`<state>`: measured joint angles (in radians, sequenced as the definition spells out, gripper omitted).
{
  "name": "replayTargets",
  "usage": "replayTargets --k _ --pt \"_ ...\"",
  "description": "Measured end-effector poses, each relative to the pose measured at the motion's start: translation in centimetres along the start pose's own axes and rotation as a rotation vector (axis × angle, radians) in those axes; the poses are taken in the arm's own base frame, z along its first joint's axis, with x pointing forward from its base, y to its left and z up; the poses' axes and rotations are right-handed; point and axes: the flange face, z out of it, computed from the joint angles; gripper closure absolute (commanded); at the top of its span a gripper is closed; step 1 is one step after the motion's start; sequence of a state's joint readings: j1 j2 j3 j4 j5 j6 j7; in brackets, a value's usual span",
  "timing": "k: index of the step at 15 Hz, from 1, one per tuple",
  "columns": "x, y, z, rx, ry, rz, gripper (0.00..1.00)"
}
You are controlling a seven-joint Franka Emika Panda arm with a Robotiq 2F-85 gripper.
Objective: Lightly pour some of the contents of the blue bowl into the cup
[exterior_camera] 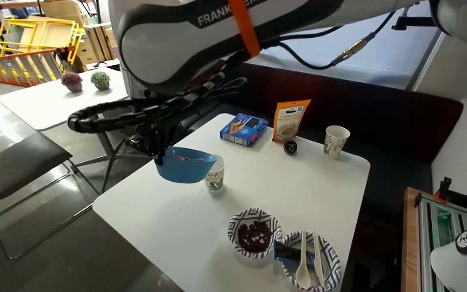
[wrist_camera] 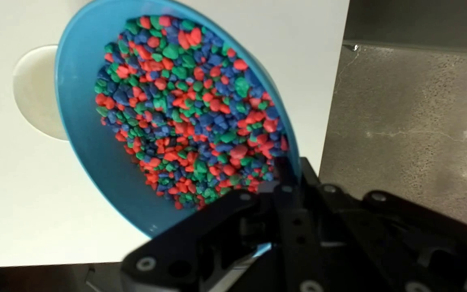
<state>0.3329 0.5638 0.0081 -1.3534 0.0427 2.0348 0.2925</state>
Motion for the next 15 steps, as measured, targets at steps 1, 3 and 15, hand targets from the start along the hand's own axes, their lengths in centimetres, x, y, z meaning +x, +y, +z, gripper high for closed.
replayTargets --k 1,3,15 --pt "-0.2 0.2 0.0 0.01 0.003 0.0 0.99" --pt "-0.6 0.6 -0.1 0.029 0.013 0.005 0.99" --pt "-3.1 5.3 0.3 0.176 0.088 0.051 0.99"
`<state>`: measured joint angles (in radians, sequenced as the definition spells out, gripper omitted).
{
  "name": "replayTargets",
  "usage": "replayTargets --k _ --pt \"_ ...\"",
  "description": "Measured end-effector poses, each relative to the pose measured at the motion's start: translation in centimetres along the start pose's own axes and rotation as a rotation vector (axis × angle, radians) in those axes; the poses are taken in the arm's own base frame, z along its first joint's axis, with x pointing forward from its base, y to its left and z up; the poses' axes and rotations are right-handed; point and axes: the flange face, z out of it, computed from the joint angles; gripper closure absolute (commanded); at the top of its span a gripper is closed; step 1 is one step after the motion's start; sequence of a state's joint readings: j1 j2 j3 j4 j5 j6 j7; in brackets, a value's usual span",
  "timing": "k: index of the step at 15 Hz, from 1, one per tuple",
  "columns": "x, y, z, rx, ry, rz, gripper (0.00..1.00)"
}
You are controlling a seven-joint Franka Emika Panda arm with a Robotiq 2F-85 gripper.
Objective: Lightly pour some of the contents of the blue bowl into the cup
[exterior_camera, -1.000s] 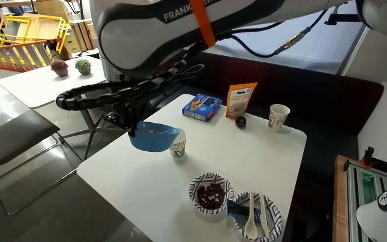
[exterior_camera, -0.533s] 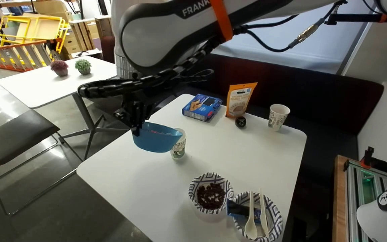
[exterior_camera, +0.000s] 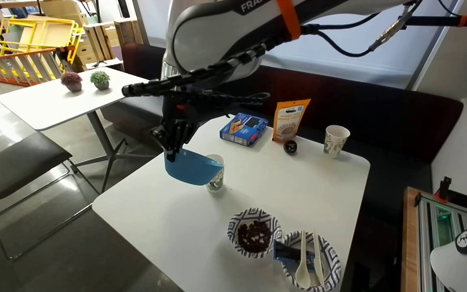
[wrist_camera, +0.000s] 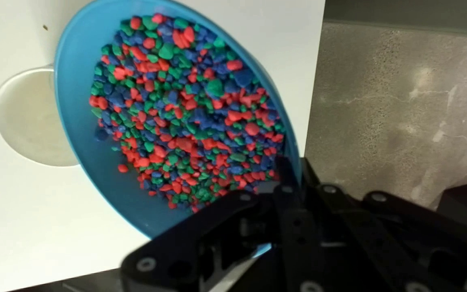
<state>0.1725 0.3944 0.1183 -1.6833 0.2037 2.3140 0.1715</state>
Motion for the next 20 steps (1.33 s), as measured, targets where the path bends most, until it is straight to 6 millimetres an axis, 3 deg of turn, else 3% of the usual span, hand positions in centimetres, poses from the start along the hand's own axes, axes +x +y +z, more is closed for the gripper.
replayTargets --k 7,11,20 --pt "-0.4 1.4 -1.1 0.069 0.011 -0.007 0.95" --pt "-0.5 1.8 0.3 0.064 -0.01 -0.002 0.95" --pt "-0.6 1.9 1.0 0.062 -0.019 0.001 0.99"
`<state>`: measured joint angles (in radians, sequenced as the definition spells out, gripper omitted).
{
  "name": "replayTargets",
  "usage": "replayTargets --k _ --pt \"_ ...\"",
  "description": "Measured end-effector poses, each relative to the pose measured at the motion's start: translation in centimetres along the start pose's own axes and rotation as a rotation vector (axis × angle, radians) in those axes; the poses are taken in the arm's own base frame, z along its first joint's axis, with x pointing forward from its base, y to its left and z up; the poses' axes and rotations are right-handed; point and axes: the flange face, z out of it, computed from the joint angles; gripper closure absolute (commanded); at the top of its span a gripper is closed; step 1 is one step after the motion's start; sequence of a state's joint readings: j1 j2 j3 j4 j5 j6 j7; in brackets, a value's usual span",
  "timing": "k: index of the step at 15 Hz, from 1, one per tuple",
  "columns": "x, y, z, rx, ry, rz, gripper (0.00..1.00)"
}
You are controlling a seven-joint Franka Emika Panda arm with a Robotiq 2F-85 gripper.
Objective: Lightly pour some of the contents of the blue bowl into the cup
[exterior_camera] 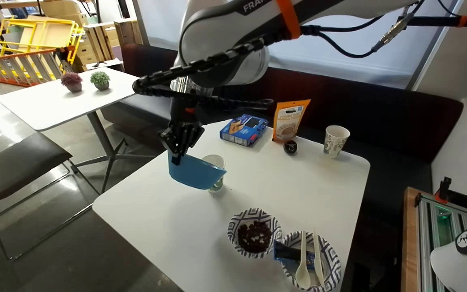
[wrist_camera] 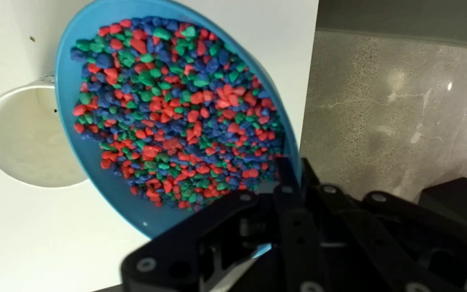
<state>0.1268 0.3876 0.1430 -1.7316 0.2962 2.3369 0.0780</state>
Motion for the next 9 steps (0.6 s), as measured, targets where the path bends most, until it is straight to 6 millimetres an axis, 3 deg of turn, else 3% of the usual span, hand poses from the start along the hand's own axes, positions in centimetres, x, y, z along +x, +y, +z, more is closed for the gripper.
replayTargets --k 9 --pt "0.08 -0.03 0.18 0.01 -0.002 0.004 0.99"
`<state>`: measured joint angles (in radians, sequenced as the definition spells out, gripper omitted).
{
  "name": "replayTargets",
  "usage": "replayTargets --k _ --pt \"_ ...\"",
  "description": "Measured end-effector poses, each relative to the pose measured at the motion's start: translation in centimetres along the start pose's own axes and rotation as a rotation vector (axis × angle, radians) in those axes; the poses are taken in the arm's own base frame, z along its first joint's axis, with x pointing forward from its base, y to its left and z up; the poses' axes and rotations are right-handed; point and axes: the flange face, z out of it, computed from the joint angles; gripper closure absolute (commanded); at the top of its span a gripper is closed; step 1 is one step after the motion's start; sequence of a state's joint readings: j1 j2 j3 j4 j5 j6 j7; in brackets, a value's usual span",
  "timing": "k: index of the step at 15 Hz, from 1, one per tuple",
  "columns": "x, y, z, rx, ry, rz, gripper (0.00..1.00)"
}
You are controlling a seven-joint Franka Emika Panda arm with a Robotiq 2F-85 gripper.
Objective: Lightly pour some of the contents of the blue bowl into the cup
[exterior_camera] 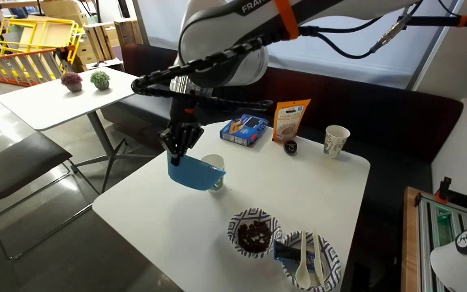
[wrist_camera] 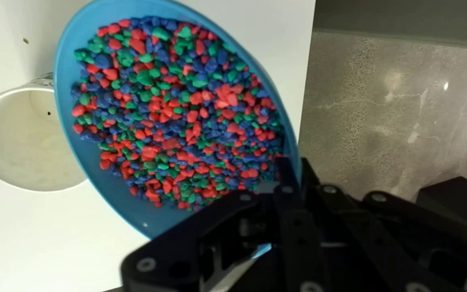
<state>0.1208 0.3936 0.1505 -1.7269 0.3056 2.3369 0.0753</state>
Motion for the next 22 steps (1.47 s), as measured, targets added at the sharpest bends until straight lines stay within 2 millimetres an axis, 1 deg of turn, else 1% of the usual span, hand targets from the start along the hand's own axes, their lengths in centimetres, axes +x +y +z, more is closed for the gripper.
replayTargets --k 5,11,16,22 --pt "0.3 0.0 -0.4 0.017 0.008 -0.01 0.99" --pt "1.3 -0.1 -2.3 0.061 0.043 -0.006 0.99" --pt "2.3 1.2 -4.0 0.104 0.074 0.02 0.99" --pt "2.8 2.6 -5.1 0.168 0.088 0.045 0.99"
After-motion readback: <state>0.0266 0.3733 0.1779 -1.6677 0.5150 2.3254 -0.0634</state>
